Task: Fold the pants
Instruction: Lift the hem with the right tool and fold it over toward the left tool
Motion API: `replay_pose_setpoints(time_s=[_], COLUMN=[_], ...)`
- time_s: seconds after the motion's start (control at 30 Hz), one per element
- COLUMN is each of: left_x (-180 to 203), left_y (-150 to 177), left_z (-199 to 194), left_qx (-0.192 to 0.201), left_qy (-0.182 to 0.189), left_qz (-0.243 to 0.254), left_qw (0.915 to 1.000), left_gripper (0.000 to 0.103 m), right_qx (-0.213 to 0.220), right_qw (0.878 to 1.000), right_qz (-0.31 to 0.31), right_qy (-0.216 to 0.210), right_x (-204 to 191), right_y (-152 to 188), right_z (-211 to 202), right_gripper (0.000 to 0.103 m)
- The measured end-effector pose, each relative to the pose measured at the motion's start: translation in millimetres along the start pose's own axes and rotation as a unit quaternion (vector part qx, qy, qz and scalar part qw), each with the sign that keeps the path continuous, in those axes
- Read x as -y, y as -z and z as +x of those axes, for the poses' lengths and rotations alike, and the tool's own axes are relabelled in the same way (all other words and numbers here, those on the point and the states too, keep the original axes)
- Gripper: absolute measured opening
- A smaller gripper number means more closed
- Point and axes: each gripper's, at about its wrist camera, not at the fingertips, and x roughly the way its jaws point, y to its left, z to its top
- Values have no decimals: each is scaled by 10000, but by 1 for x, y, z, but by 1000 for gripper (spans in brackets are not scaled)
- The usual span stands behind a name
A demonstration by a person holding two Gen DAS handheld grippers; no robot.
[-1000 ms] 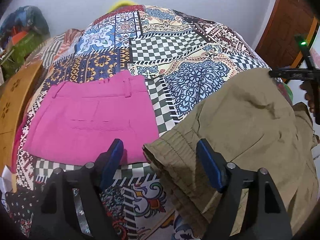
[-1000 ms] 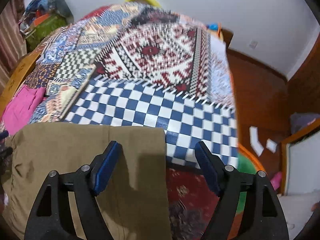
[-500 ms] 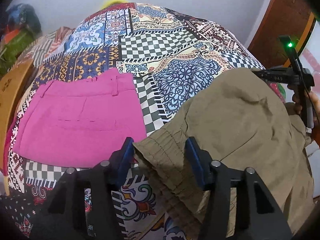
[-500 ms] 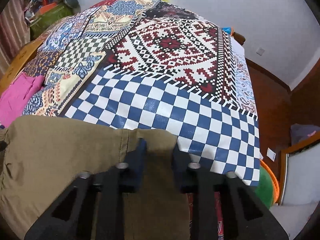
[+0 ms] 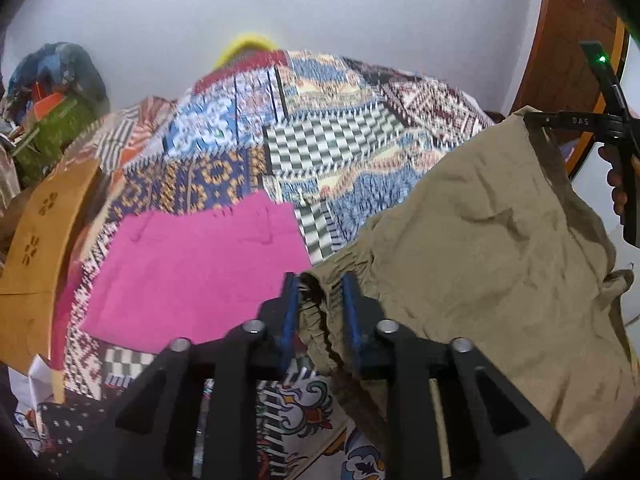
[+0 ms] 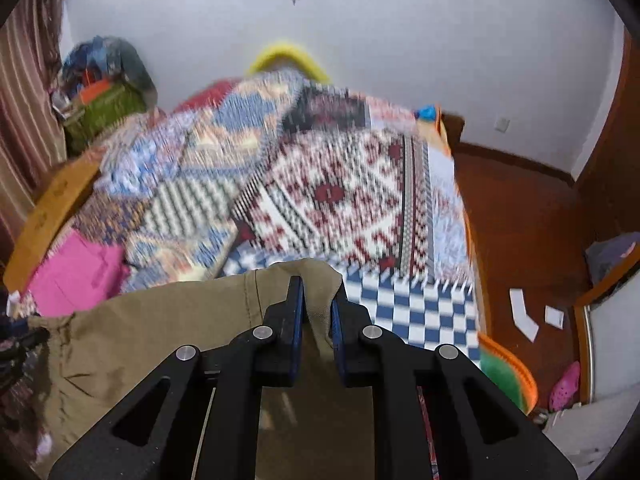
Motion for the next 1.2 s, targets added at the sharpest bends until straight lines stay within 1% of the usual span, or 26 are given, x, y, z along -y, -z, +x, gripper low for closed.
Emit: replay_pose_setpoints(time_s=[0.1, 0.13, 0.23, 0.43, 0.63, 0.8, 1.03, 1.2], left_x=[-6, -8, -11, -5, 14, 27, 36, 38], left_y=[-11, -15, -22, -21, -14, -1, 31, 55], left_z=[-13, -18, -31, -72, -110, -134, -167, -182], left_qx=[127, 180, 306, 599, 717, 763, 732, 630], left_qy=[43, 48, 66, 216, 392, 548, 720, 781], left_qz=[-98, -130, -174, -95, 88, 143, 227, 240], left_qw=[9999, 9997, 9994, 9979, 9966, 9955, 9945, 9947], left_gripper=[12, 9, 8, 7, 7, 7, 7, 6], right_qx=[246, 294, 530, 859, 1082, 1088, 1039, 992], right_qw=[9997, 9996, 9985, 9961, 9936, 9932, 9936, 9933], right_qz=[-12, -2, 20, -51, 110, 212, 269, 387], right_qy=[-18, -27, -102, -186, -300, -350, -365, -441], right_x=[-5, -6, -9, -15, -11, -8, -13, -16], right_y=[-12, -15, -23, -15, 16, 47, 87, 121], right_z=[-19, -23, -45, -89, -139, -169, -200, -218], right_gripper=[11, 11, 11, 11, 11, 11, 11, 11])
